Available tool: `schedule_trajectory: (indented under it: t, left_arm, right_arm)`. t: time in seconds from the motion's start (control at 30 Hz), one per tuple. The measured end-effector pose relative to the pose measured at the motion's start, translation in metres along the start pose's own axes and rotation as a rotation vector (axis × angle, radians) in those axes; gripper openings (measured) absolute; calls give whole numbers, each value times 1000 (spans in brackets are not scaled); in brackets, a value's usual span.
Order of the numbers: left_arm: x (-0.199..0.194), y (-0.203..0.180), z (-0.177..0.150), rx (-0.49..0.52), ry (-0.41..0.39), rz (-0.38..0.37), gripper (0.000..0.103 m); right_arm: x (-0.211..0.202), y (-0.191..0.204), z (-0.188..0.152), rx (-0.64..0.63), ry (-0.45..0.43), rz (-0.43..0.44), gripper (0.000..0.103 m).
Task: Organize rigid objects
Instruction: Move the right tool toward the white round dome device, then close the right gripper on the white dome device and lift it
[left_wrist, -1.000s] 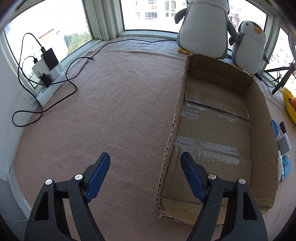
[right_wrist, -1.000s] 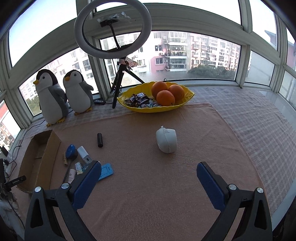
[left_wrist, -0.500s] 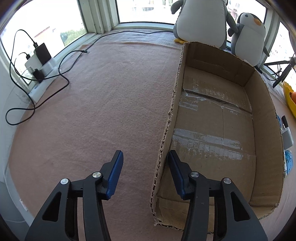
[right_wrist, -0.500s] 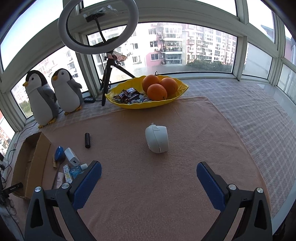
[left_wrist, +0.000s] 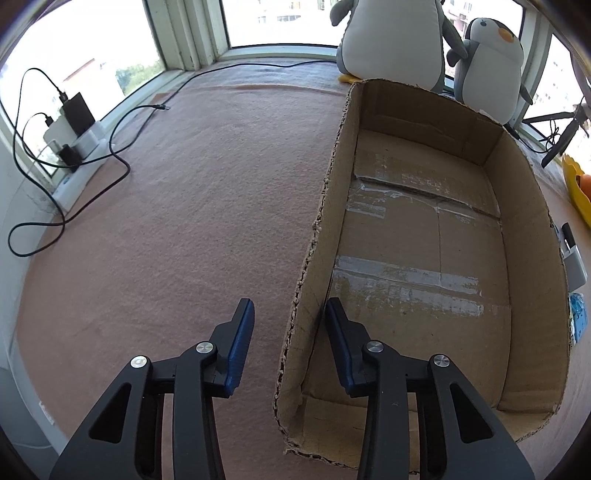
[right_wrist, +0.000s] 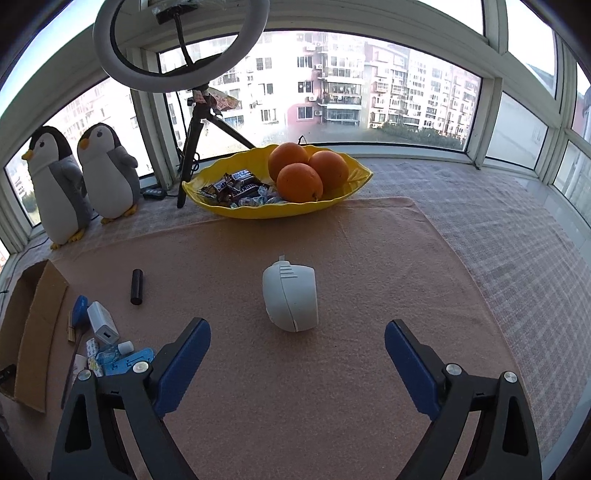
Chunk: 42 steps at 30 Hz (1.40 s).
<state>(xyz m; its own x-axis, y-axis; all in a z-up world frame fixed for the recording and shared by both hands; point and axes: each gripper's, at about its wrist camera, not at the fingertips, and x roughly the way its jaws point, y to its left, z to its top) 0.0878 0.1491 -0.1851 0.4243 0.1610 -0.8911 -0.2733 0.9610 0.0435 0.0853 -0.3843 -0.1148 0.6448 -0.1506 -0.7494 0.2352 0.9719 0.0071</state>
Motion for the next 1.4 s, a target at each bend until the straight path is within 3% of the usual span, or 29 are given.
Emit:
schedule_trajectory:
  t: [0.23, 0.53, 0.7, 0.83, 0.97, 1.4]
  left_arm:
    - [0, 1, 1, -6, 3, -4, 37]
    - [0, 1, 0, -14, 6, -2, 37]
    - [1, 0, 1, -12, 5, 0, 37]
    - [1, 0, 1, -12, 6, 2, 37]
    - [1, 0, 2, -9, 5, 3, 37]
    - [1, 0, 1, -8, -1, -2, 37]
  right_arm:
    - [41, 0, 9, -37, 59, 5, 91]
    - [82, 8, 14, -122, 129, -28, 79]
    - [96, 8, 13, -140, 158, -34, 63]
    - [101, 8, 14, -148, 175, -16, 57]
    - [101, 10, 15, -153, 177, 1, 42]
    - [82, 14, 13, -138, 151, 32, 41]
